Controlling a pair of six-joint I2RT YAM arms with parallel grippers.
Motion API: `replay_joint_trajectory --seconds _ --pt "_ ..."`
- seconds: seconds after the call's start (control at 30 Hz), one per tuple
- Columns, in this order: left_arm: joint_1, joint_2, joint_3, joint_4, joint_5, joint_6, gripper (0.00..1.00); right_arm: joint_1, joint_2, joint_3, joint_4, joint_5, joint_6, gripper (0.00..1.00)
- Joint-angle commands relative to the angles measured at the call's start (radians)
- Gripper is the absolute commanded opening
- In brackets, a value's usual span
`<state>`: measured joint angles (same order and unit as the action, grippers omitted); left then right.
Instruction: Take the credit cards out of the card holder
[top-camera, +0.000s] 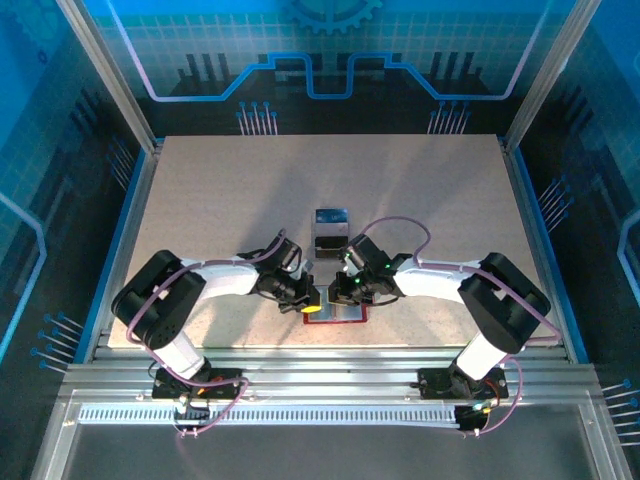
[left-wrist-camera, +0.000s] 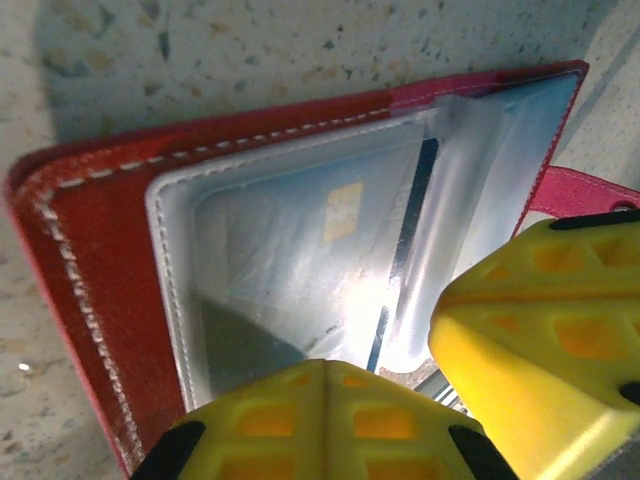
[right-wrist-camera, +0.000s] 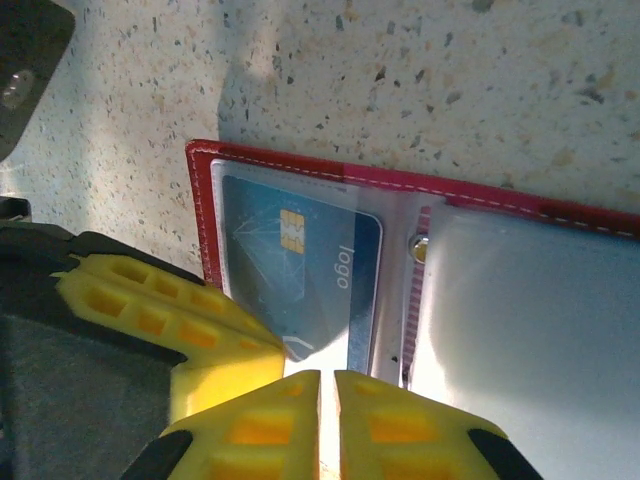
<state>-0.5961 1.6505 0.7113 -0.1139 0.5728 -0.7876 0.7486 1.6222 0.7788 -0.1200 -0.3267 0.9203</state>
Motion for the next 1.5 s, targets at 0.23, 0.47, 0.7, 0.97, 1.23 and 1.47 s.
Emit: replay_joint_trajectory --seconds 0.23,0.47,0.7,0.97,1.23,1.47 --pt "-0.009 -0.004 0.055 -0.063 -0.014 0.039 0.02 -0.014 0.020 -0.012 0.040 -0.044 0.018 0.12" --pt "-0.008 -0.013 0.056 -0.115 -0.050 0.075 0.02 -0.014 0.029 0.003 0.027 -0.043 0.013 0.12" --pt "-0.009 -0.019 0.053 -0.124 -0.061 0.080 0.02 -0.015 0.029 -0.001 0.019 -0.039 0.009 0.15" --pt "-0.008 -0.025 0.054 -0.107 -0.055 0.074 0.02 -0.015 0.028 -0.015 0.040 -0.049 0.023 0.14" --pt "-0.007 -0.049 0.041 -0.115 -0.076 0.073 0.00 -0.015 0.033 -0.023 0.056 -0.052 0.032 0.10" --pt "-0.007 -0.035 0.043 -0.121 -0.081 0.077 0.00 -0.014 0.049 -0.022 0.063 -0.061 0.034 0.10"
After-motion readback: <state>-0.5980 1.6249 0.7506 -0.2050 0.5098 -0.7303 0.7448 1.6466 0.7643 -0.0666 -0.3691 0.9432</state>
